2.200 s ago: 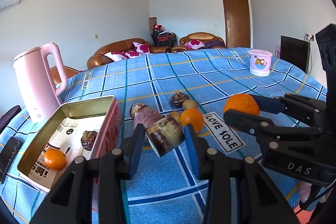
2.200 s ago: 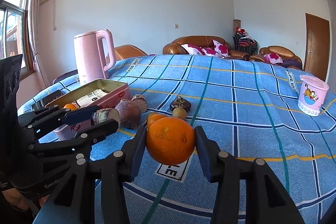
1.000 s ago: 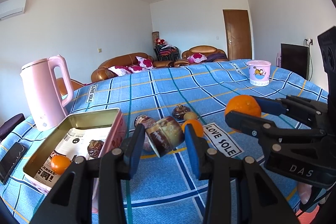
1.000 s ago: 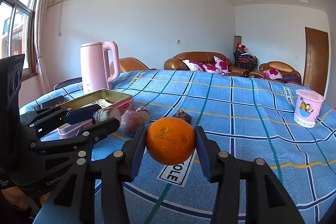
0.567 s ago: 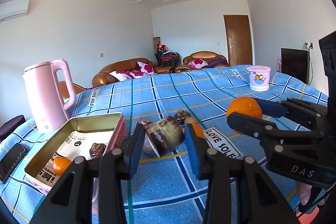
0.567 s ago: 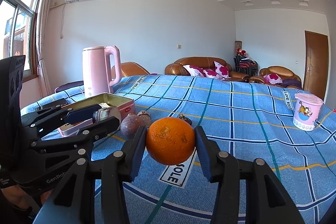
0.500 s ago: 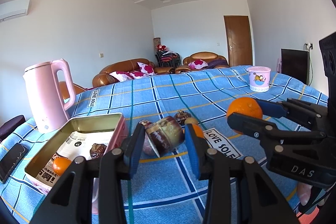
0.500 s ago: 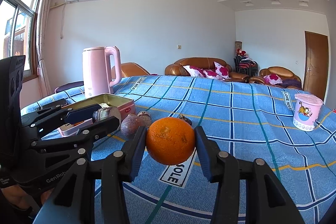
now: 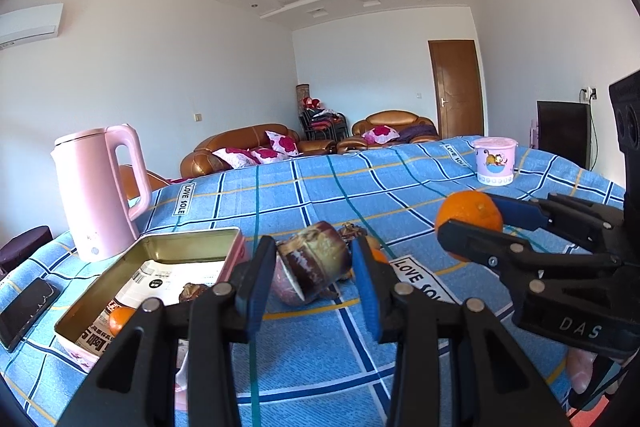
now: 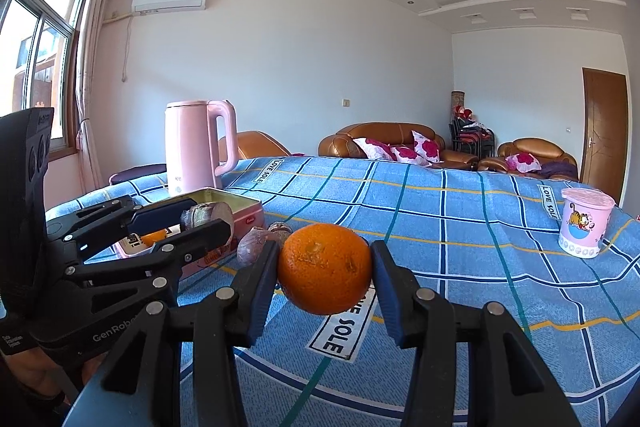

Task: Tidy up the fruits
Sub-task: 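Lift the large orange with the right gripper while the left lifts the jar, then carry the large orange with the right gripper while the left carries the jar over the tin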

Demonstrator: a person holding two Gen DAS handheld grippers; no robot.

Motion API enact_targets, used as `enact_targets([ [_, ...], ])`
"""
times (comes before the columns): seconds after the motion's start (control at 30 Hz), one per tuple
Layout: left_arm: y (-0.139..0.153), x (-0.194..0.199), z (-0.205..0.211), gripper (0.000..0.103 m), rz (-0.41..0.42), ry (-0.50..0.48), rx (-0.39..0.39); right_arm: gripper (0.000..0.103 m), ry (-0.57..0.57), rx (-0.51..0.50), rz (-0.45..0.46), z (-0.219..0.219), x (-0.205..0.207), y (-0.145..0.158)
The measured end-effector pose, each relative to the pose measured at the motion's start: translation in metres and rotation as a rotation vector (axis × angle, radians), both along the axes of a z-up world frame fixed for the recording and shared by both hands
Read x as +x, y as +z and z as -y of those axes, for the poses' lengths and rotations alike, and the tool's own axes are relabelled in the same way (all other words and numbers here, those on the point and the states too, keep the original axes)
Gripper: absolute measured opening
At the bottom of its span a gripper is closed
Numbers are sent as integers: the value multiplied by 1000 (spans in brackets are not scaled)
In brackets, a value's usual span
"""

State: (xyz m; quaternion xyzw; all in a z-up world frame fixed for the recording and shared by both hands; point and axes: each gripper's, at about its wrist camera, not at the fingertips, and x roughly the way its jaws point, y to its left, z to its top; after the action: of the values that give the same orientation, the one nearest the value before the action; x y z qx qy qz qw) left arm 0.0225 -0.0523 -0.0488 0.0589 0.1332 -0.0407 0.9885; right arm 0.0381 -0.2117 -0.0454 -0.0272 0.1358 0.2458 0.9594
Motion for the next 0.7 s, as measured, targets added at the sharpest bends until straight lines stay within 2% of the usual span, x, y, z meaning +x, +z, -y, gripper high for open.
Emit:
enact_targets([
  [0.33, 8, -2, -10, 41, 3, 14, -24, 48, -20, 25, -60, 2, 13, 7],
  [0.7, 14, -1, -31, 41, -12, 62, -37, 48, 42, 23, -71, -20, 21, 28],
])
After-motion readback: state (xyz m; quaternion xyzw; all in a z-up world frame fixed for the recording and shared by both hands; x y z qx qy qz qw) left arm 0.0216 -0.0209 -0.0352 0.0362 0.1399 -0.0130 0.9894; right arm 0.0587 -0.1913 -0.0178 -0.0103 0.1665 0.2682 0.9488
